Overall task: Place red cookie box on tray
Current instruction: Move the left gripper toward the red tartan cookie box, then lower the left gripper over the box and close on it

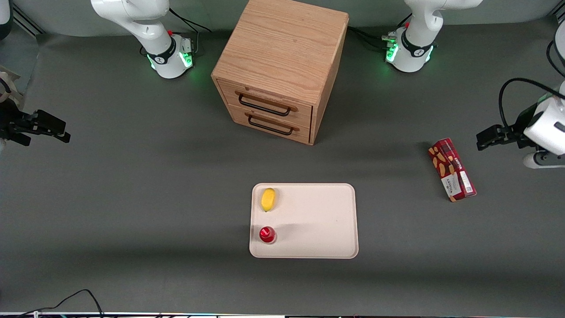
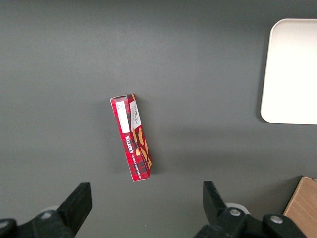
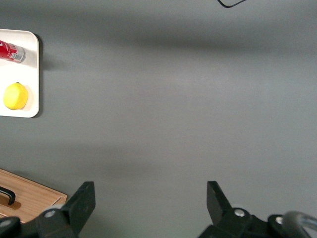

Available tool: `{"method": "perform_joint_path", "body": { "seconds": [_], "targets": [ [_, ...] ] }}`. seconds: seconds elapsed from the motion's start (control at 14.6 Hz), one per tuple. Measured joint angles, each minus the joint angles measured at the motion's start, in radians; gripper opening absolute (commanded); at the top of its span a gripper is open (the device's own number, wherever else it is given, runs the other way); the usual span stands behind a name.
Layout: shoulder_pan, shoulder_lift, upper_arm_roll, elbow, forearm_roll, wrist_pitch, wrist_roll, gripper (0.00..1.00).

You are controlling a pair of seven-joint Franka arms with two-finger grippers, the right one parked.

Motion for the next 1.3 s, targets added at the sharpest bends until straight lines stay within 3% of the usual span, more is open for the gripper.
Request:
{"method": "perform_joint_path", "body": {
  "seconds": [0.75, 1.3],
  "targets": [
    [0.002, 0.057, 0.022, -0.002, 0.006, -0.034, 0.008, 1.0],
    [0.01, 0.12, 0.094, -0.357, 0.004, 0.424, 0.013, 1.0]
  ]
}}
